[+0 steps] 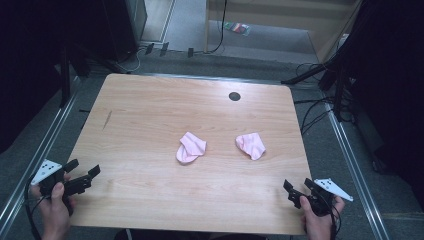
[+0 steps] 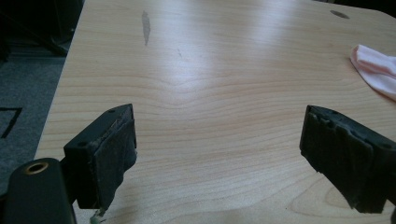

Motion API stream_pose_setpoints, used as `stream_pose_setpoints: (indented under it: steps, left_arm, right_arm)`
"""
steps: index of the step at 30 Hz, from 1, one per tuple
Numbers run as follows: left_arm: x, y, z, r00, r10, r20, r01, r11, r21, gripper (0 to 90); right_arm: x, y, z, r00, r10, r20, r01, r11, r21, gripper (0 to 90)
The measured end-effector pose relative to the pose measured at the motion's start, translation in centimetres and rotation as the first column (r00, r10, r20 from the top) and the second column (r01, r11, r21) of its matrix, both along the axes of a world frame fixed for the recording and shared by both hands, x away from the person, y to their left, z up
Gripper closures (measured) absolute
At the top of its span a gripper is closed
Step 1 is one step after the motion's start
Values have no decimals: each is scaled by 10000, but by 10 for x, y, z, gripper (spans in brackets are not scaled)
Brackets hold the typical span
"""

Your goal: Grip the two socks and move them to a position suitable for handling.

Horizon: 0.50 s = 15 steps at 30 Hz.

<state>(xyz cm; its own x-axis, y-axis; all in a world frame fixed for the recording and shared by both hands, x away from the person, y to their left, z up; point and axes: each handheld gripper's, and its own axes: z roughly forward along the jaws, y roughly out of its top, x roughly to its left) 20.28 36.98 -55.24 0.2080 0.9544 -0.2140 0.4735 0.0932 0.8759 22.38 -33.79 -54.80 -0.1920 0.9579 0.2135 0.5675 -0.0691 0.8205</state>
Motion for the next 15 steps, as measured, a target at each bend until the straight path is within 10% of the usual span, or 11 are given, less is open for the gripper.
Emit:
stream_pose_setpoints:
  steps: [15]
  left_arm:
    - [0,0,0,10000,-58,-52,57,9999,-110,116]
  right_arm:
    - [2,37,23,9964,684,510,-690,9976,90,162]
